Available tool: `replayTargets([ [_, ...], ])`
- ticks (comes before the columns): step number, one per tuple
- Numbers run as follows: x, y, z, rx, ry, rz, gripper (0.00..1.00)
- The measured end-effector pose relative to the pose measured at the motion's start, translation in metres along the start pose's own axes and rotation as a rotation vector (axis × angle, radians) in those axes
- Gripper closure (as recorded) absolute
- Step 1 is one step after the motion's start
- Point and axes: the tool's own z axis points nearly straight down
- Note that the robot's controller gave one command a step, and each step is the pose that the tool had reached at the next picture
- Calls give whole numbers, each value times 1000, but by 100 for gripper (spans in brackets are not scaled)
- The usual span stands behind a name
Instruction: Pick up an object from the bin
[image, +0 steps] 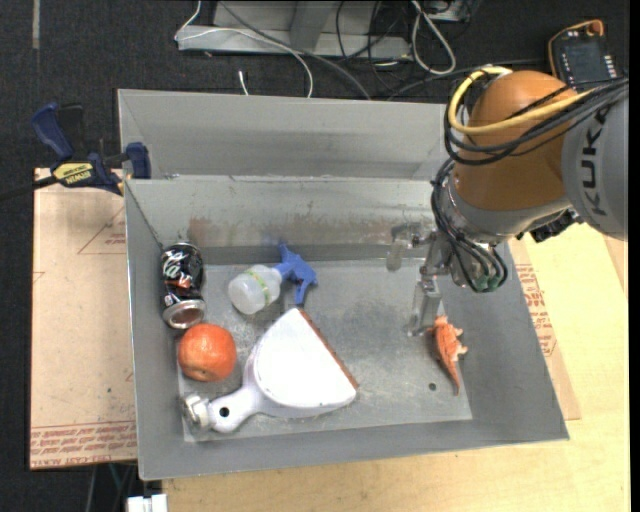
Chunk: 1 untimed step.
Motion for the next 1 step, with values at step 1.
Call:
replayTargets([
  [1,-1,0,-4,0,-8,-1,0],
])
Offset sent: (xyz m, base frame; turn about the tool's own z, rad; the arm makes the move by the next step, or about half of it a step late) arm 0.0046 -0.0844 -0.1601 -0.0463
